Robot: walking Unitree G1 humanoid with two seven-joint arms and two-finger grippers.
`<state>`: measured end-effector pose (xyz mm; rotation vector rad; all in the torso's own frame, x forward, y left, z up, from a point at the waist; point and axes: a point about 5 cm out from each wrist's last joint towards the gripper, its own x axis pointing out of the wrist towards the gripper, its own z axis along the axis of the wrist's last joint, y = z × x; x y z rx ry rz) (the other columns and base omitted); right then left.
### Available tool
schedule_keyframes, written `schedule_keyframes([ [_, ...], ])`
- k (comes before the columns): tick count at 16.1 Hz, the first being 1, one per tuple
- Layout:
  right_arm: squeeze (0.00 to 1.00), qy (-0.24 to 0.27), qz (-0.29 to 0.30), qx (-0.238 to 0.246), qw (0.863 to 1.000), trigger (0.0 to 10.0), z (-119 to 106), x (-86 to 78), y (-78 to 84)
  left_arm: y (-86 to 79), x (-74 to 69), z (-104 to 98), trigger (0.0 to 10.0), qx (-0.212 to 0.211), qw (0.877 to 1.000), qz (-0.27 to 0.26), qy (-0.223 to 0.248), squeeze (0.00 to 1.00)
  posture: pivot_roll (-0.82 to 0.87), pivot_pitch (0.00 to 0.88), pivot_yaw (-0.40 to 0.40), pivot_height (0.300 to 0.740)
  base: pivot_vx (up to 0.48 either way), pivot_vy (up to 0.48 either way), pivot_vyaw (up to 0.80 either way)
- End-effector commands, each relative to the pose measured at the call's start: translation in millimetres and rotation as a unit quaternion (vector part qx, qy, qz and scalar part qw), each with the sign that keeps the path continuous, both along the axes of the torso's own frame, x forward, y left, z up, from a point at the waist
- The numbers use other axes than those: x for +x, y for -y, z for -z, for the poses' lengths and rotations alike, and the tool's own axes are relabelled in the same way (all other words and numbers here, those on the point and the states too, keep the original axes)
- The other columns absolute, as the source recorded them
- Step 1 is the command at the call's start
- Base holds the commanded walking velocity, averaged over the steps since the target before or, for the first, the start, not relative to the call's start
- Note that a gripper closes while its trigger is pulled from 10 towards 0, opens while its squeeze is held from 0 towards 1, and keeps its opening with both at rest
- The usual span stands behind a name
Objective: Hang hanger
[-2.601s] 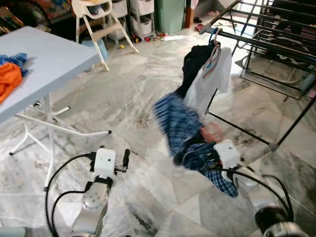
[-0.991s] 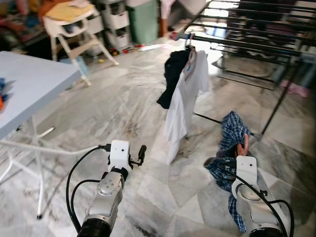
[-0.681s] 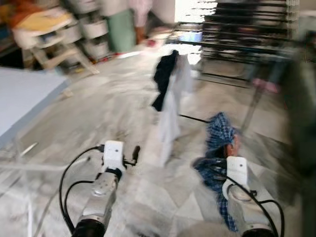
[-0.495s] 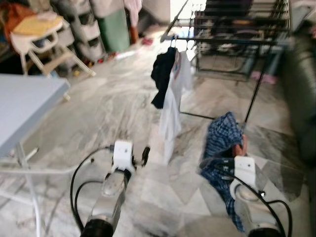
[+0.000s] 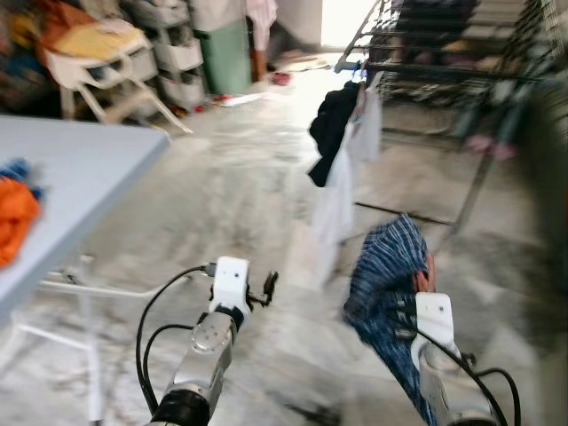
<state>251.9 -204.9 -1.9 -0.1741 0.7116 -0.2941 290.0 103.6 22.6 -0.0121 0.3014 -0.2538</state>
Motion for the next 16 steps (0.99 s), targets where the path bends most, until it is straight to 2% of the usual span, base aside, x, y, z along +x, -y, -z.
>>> schedule_keyframes([
  [1, 0.0, -0.003, -0.019, -0.009, 1.0, 10.0, -1, 1.3, -1.8, -5.8, 0.5, 1, 10.0, -0.007, 1.0, -0.022, -0.004, 0.0, -0.24, 0.018, 0.018, 0.74, 0.0, 0.0, 0.0],
  [4, 0.0, -0.007, -0.056, -0.022, 0.998, 10.0, -2, 9.7, -0.6, -7.5, -9.6, 8, 10.0, -0.011, 0.999, -0.043, -0.003, 0.0, -0.21, 0.0, -0.03, 0.74, 0.0, 0.0, 0.0],
  [6, 0.0, 0.003, -0.088, -0.018, 0.996, 10.0, -5, 26.8, -12.7, -17.9, -14.4, 12, 10.0, -0.026, 0.997, -0.072, -0.006, 0.0, -0.13, 0.0, -0.064, 0.74, 0.0, 0.0, 0.0],
  [7, 0.0, 0.011, -0.088, -0.01, 0.996, 10.0, -7, 35.4, -18.0, -28.5, -14.6, 11, 10.0, -0.053, 0.993, -0.109, -0.004, 0.0, -0.11, 0.0, -0.048, 0.74, 0.0, 0.0, 0.0],
  [8, 0.0, 0.018, -0.087, -0.003, 0.996, 10.0, -9, 39.3, -20.5, -31.6, -13.4, 8, 10.0, -0.062, 0.991, -0.117, 0.003, 0.0, -0.1, 0.0, -0.043, 0.74, 0.0, 0.0, 0.0],
  [11, 0.0, 0.037, -0.081, 0.008, 0.996, 10.0, -13, 45.3, -26.8, -30.4, -8.2, 3, 10.0, -0.054, 0.996, -0.076, 0.012, 0.0, -0.12, 0.0, 0.018, 0.74, 0.203, 0.0, 0.0],
  [14, 0.0, 0.038, -0.056, 0.012, 0.998, 10.0, -4, 38.3, -15.9, -19.3, 0.0, -2, 10.0, -0.062, 0.997, -0.046, 0.011, 0.0, -0.15, 0.0, 0.074, 0.74, 0.342, 0.0, 0.0],
  [16, 0.0, 0.042, -0.047, 0.013, 0.998, 10.0, -2, 35.7, -14.2, -15.5, 1.8, -2, 10.0, -0.057, 0.998, -0.026, 0.007, 0.0, -0.16, 0.0, 0.089, 0.74, 0.345, 0.0, -0.46],
])
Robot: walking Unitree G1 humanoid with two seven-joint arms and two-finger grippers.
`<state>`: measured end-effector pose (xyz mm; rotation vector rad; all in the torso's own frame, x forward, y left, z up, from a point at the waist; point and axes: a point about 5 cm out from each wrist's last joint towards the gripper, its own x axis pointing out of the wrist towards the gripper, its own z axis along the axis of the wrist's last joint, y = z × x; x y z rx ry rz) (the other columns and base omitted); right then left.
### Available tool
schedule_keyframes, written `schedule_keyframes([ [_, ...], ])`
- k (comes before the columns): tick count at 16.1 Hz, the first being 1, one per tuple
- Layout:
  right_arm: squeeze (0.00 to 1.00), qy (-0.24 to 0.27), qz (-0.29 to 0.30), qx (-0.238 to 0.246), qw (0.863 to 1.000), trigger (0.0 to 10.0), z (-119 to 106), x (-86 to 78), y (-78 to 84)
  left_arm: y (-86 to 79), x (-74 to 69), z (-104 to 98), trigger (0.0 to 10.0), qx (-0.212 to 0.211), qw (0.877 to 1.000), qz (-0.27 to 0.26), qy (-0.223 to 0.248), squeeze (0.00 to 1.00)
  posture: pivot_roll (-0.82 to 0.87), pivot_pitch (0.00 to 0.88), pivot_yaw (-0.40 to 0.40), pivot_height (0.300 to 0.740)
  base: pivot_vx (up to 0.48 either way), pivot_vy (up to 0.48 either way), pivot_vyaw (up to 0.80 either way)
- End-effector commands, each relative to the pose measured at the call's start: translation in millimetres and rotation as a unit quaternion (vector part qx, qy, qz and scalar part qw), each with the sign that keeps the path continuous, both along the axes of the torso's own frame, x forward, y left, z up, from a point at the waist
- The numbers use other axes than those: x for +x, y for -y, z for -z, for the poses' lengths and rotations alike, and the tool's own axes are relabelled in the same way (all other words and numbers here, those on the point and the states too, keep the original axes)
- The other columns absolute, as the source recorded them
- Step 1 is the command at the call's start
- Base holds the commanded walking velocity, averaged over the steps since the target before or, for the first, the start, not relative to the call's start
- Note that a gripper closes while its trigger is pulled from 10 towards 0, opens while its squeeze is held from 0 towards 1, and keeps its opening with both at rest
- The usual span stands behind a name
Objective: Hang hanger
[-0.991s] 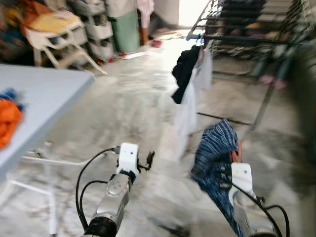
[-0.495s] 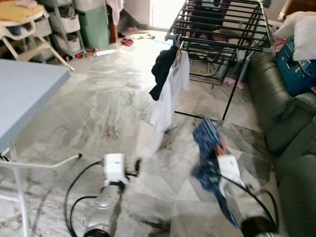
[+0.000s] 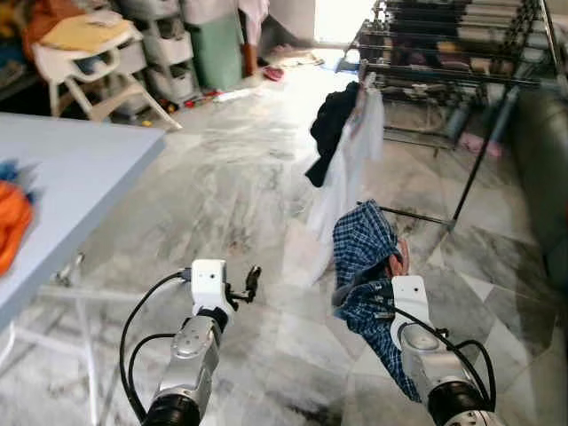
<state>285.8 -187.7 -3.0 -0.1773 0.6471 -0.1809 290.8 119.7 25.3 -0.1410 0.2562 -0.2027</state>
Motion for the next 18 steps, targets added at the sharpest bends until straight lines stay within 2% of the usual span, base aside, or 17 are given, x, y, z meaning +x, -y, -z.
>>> schedule_keyframes([
  [1, 0.0, 0.015, 0.017, 0.002, 1.0, 10.0, -2, 0.5, 3.2, 2.0, 2.5, 0, 10.0, 0.005, 1.0, 0.016, -0.006, 0.0, -0.17, 0.0, 0.097, 0.74, 0.345, 0.0, 0.0],
  [7, 0.0, 0.017, 0.033, 0.008, 0.999, 10.0, 2, -3.6, 2.5, 8.0, 6.9, -1, 10.0, 0.0, 0.999, 0.033, -0.01, 0.0, -0.19, 0.0, 0.109, 0.74, 0.345, 0.0, 0.0],
  [12, 0.0, 0.025, 0.034, 0.008, 0.999, 10.0, -2, 0.2, 3.3, 11.9, 7.5, 0, 10.0, -0.004, 0.999, 0.037, -0.015, 0.0, -0.2, 0.0, 0.107, 0.74, 0.346, 0.0, -0.76],
  [18, 0.0, 0.024, 0.036, 0.012, 0.999, 10.0, -1, -1.2, 3.2, 15.9, 8.4, 1, 10.0, -0.007, 0.999, 0.045, -0.018, 0.0, -0.2, 0.0, 0.103, 0.74, 0.342, 0.0, 0.0],
])
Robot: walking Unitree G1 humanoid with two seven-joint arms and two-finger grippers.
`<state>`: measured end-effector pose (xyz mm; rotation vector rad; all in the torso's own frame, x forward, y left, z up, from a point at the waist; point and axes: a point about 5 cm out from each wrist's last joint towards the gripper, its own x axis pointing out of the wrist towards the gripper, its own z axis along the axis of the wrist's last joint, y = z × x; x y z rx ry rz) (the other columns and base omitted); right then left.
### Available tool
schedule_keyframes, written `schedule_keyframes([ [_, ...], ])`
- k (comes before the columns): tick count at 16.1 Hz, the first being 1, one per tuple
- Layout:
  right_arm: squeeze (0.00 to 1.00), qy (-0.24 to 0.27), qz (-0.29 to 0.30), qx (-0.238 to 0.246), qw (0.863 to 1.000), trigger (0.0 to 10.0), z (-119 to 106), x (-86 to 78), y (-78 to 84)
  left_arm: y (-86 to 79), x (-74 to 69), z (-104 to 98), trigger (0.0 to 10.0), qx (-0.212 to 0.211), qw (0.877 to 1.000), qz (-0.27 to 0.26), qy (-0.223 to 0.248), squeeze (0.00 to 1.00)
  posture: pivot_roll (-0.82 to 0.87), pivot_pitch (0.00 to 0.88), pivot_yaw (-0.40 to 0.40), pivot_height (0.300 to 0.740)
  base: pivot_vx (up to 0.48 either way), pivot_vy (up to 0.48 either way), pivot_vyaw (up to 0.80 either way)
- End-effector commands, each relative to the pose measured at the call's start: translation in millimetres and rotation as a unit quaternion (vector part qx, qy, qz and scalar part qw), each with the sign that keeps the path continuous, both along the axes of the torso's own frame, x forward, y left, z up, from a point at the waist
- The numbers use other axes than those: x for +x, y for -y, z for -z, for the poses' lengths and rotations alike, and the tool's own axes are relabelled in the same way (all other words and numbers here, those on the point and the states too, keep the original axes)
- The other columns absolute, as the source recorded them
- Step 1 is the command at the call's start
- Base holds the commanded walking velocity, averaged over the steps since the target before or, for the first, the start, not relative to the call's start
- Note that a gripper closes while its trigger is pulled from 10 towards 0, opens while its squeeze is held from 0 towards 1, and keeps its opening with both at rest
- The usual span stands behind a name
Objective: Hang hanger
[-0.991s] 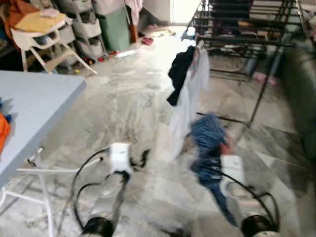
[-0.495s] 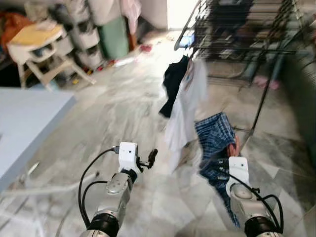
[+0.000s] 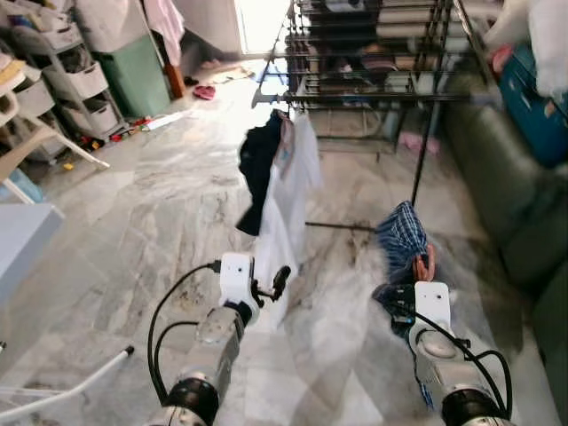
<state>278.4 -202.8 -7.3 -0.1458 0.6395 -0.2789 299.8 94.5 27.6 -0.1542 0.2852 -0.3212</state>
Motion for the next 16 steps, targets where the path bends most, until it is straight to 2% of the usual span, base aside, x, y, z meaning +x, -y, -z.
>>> schedule_keyframes([
  [1, 0.0, 0.016, -0.015, 0.012, 1.0, 10.0, -4.7, 5.6, -11.7, -8.9, -1.2, 3.6, 10.0, 0.006, 1.0, -0.013, -0.006, 0.0, -0.2, 0.0, 0.102, 0.74, 0.33, 0.0, 0.0],
  [16, 0.0, 0.01, -0.028, 0.019, 0.999, 10.0, -3.1, 1.0, -20.5, -8.8, -10.8, 12.0, 10.0, 0.009, 1.0, -0.007, -0.019, 0.0, -0.2, 0.0, 0.095, 0.74, 0.325, 0.0, 0.0],
])
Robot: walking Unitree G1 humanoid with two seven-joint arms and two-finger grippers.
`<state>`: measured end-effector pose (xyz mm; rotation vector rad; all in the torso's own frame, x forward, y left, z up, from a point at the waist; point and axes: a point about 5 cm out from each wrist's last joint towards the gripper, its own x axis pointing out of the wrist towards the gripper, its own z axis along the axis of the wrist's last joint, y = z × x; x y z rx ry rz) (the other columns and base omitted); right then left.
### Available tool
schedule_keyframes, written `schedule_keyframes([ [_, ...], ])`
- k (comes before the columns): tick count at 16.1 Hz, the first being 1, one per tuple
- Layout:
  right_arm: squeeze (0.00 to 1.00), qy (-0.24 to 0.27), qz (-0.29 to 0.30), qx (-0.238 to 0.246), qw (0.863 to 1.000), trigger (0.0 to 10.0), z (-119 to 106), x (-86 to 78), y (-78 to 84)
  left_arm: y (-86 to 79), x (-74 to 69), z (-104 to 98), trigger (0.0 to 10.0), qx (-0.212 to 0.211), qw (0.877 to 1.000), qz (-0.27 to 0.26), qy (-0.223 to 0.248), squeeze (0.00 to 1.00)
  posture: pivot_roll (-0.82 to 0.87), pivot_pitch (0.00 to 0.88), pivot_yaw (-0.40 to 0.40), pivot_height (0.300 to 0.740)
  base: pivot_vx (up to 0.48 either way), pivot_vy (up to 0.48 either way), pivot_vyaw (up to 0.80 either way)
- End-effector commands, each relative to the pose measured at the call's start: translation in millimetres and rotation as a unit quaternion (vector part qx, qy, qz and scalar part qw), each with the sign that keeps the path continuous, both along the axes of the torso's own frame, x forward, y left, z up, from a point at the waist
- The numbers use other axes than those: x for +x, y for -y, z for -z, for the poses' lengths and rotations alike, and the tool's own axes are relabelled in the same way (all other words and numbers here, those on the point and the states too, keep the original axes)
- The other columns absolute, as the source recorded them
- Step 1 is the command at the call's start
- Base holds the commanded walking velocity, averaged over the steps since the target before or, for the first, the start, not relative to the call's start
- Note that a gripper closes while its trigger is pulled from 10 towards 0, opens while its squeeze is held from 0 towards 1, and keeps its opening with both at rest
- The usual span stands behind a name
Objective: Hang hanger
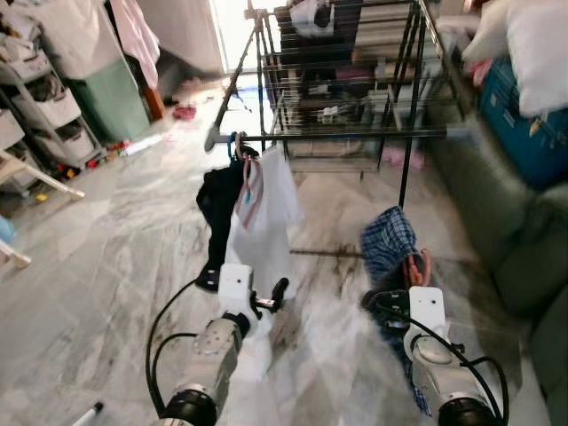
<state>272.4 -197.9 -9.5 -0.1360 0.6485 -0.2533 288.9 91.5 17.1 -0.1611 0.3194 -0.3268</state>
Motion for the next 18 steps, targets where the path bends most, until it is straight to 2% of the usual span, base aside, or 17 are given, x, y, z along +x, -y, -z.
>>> schedule_keyframes([
  [1, 0.0, 0.013, -0.019, 0.01, 1.0, 10.0, -5, 7.2, -16.1, -11.7, -0.2, 2, 10.0, 0.01, 1.0, -0.01, -0.003, 0.0, -0.2, 0.0, 0.092, 0.74, 0.3, 0.0, 0.0],
  [13, 0.0, 0.006, -0.033, 0.009, 0.999, 10.0, -4, 6.3, -19.8, -14.3, -7.9, 5, 10.0, 0.018, 1.0, 0.004, -0.005, 0.0, -0.19, 0.0, 0.084, 0.74, 0.294, 0.0, -0.04],
  [15, 0.0, 0.013, -0.041, -0.002, 0.999, 10.0, -6, 7.4, -20.2, -19.6, -8.8, -1, 10.0, 0.02, 1.0, 0.0, 0.02, 0.0, -0.19, 0.0, 0.082, 0.74, 0.0, 0.0, 0.0],
  [16, 0.0, 0.015, -0.054, -0.012, 0.998, 10.0, -9, 8.9, -21.3, -24.4, -12.3, -5, 10.0, 0.036, 0.998, 0.004, 0.045, 0.0, -0.19, 0.0, 0.081, 0.74, 0.0, 0.0, 0.0],
  [18, 0.0, 0.014, -0.073, -0.027, 0.997, 10.0, -13, 10.8, -24.4, -30.2, -19.1, -7, 10.0, 0.053, 0.996, 0.012, 0.063, 0.0, -0.19, 0.0, 0.083, 0.74, 0.0, 0.0, 0.0],
])
